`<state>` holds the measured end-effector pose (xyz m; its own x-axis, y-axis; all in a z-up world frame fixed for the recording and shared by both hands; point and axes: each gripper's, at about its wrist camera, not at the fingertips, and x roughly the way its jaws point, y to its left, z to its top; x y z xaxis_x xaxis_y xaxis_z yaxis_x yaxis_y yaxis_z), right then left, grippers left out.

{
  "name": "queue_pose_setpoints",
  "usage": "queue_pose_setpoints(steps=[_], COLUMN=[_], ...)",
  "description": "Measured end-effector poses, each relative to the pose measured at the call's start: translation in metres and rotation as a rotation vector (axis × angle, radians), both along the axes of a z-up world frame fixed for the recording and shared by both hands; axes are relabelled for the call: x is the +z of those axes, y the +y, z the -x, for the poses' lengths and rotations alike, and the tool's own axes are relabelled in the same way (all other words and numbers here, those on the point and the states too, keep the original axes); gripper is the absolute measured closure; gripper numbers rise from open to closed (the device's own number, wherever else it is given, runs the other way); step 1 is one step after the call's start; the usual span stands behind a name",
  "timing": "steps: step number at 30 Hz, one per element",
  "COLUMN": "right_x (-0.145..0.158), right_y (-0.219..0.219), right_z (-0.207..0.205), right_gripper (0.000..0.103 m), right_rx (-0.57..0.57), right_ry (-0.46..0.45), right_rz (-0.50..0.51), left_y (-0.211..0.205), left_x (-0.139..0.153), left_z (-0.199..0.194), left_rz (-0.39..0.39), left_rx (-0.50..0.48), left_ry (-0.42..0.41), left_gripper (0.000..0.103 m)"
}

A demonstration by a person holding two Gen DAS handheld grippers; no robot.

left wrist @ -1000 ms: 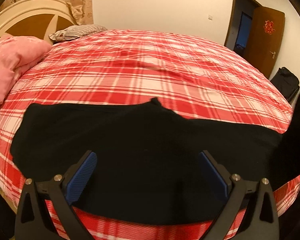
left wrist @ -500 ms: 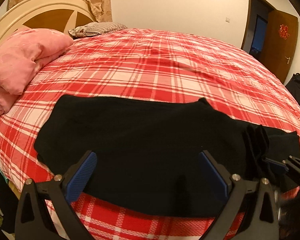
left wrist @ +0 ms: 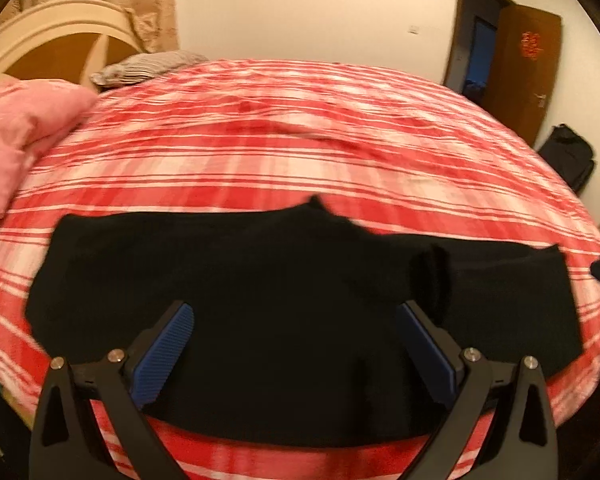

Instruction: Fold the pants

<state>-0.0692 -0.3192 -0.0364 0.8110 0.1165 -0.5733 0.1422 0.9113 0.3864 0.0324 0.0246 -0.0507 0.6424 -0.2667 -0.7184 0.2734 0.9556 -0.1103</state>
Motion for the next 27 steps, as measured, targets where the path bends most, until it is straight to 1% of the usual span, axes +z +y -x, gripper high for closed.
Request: queue_pose_setpoints(steps=[2, 4, 5, 6, 7, 8, 9, 11, 12, 13, 14, 17, 18, 19, 20, 21, 22, 24, 25, 27], right_x=[-0.008, -0.015, -0.015, -0.018, -0.02, -0.022, -0.023, -0.023, -0.024, -0.023, -0.023, -0.024, -0.024, -0.024, -0.023, -0.023, -0.023, -0.025, -0.026, -0.028], right_y=[-0.024, -0.036, -0.039, -0.039, -0.036, -0.034, -0.032, -0.026, -0.024, -0.022, -0.02, -0.019, -0.019, -0.019, -0.02, -0.021, -0.023, -0.026, -0.027, -0.028], right_z=[0.015, 0.028, 0.031, 0.034, 0.034, 0.037, 0.036, 0.034, 0.032, 0.031, 0.029, 0.034, 0.035, 0.036, 0.038, 0.04, 0.043, 0.047, 0.048, 0.05], right_gripper=[0.031, 0.031, 0.031, 0.031, 0.031, 0.031, 0.031, 0.031, 0.031, 0.031, 0.031, 0.031, 0.031, 0.031, 0.031, 0.031, 0.031, 0.031, 0.031, 0.031], right_rx=[-0.079, -0.114, -0.118, -0.119, -0.113, -0.104, -0.103, -0.079, -0.066, -0.058, -0.048, -0.025, -0.023, -0.023, -0.027, -0.033, -0.039, -0.05, -0.054, -0.056], right_ry=[0.024, 0.033, 0.035, 0.038, 0.039, 0.038, 0.035, 0.029, 0.026, 0.024, 0.022, 0.013, 0.011, 0.009, 0.007, 0.005, 0.003, 0.005, 0.006, 0.009], right_rz=[-0.037, -0.089, -0.1, -0.105, -0.105, -0.104, -0.103, -0.097, -0.097, -0.098, -0.1, -0.103, -0.105, -0.107, -0.108, -0.111, -0.115, -0.127, -0.133, -0.145], left_y=[-0.013, -0.031, -0.038, -0.046, -0.051, -0.055, -0.056, -0.056, -0.056, -0.056, -0.057, -0.063, -0.064, -0.063, -0.061, -0.059, -0.056, -0.048, -0.046, -0.047], left_x=[0.0, -0.001, -0.003, -0.007, -0.01, -0.015, -0.018, -0.015, -0.015, -0.015, -0.015, -0.017, -0.017, -0.017, -0.017, -0.018, -0.019, -0.021, -0.022, -0.023], left_z=[0.001, 0.001, 0.001, -0.001, -0.002, -0.005, -0.005, -0.001, 0.001, 0.003, 0.005, 0.012, 0.012, 0.011, 0.009, 0.006, 0.003, -0.002, -0.003, -0.001], left_rz=[0.043, 0.063, 0.069, 0.066, 0.066, 0.082, 0.095, 0.114, 0.134, 0.153, 0.163, 0.16, 0.17, 0.198, 0.216, 0.23, 0.243, 0.291, 0.306, 0.3], left_rx=[-0.058, -0.122, -0.144, -0.157, -0.161, -0.174, -0.176, -0.17, -0.185, -0.198, -0.204, -0.22, -0.218, -0.207, -0.198, -0.188, -0.176, -0.159, -0.154, -0.146], left_ry=[0.015, 0.02, 0.019, 0.033, 0.053, 0.092, 0.112, 0.101, 0.11, 0.125, 0.131, 0.13, 0.13, 0.138, 0.148, 0.16, 0.175, 0.21, 0.22, 0.222], left_gripper=[0.0, 0.0, 0.001, 0.005, 0.016, 0.023, 0.027, 0.029, 0.036, 0.04, 0.04, 0.04, 0.042, 0.05, 0.056, 0.068, 0.076, 0.078, 0.081, 0.082])
